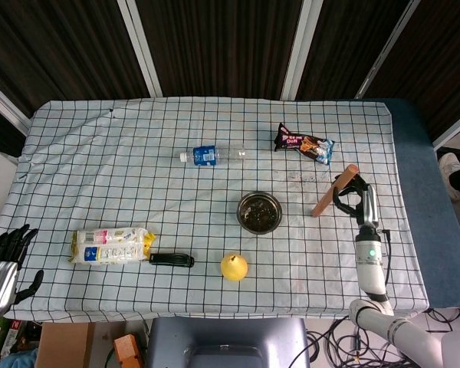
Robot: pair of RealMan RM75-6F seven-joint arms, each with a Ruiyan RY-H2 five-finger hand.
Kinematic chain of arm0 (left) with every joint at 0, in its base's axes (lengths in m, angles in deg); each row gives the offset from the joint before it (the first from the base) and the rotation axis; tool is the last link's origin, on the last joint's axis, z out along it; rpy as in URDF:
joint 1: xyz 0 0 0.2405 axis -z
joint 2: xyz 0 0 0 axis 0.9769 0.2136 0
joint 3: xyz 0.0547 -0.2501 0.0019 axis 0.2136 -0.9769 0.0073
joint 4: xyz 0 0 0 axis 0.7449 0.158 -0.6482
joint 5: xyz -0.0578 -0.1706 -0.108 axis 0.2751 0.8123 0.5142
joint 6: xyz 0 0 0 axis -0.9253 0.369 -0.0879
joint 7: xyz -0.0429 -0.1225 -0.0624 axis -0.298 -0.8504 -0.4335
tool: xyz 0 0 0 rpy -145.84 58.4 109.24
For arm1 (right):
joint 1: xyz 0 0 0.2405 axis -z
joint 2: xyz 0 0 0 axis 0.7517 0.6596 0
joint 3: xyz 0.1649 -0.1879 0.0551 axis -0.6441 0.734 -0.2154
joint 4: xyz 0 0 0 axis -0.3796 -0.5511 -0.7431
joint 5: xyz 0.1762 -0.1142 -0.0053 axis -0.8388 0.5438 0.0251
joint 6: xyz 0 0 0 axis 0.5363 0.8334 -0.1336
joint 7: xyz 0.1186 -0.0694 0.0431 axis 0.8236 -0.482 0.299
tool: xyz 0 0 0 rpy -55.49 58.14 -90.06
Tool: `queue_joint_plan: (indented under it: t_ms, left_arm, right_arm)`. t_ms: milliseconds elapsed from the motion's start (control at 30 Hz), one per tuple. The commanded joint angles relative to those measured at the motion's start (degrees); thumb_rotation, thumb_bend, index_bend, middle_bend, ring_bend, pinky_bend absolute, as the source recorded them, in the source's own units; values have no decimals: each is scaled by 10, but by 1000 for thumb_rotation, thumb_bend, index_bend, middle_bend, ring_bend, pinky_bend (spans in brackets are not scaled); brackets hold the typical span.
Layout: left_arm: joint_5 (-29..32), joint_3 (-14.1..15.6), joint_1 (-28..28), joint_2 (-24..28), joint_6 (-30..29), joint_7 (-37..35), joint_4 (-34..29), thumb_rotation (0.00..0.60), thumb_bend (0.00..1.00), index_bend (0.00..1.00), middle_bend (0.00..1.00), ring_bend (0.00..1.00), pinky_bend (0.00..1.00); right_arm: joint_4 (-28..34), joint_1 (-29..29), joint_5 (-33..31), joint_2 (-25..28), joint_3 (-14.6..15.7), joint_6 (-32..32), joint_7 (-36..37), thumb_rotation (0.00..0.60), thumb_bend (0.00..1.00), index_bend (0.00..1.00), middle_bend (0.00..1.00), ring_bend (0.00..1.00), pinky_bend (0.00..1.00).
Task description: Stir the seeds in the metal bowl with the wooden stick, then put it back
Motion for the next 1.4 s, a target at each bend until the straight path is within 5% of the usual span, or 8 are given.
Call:
queue_joint_plan:
  t_ms: [33, 167, 433, 633, 1067, 1400]
  left_arm:
    - [0, 0, 0, 0, -1, 1, -1, 600, 398, 0, 0, 0, 18]
    - [3, 0, -1, 1, -1, 3, -3, 600, 397, 0, 0, 0, 18]
    - [11, -6, -3, -5, -7, 18, 0, 600, 398, 0, 0, 0, 19]
    - [11, -7, -3, -7, -8, 19, -1, 600, 397, 0, 0, 0, 19]
    - [8, -8, -4, -10, -14, 16, 4, 600, 398, 0, 0, 0, 19]
    - [13, -10, -5, -10, -13, 24, 1, 600, 399, 0, 0, 0, 19]
  right_arm:
    - [-12, 4, -10, -4, 1, -21, 14, 600, 376, 834, 598, 568, 523]
    - [-25, 6, -9, -9, 0, -28, 35, 600, 376, 790, 598, 568, 523]
    - [-30, 13, 9, -1, 5, -32, 84, 600, 376, 420, 479, 459, 467]
    - [-39, 16, 23, 3, 10, -33, 117, 600, 375, 288, 430, 405, 427]
    - [-22, 20, 40, 15, 8, -23, 178, 396, 293, 268, 403, 364, 380]
    - [-7, 15, 56, 21, 1, -31, 320, 367, 266, 342, 381, 319, 305]
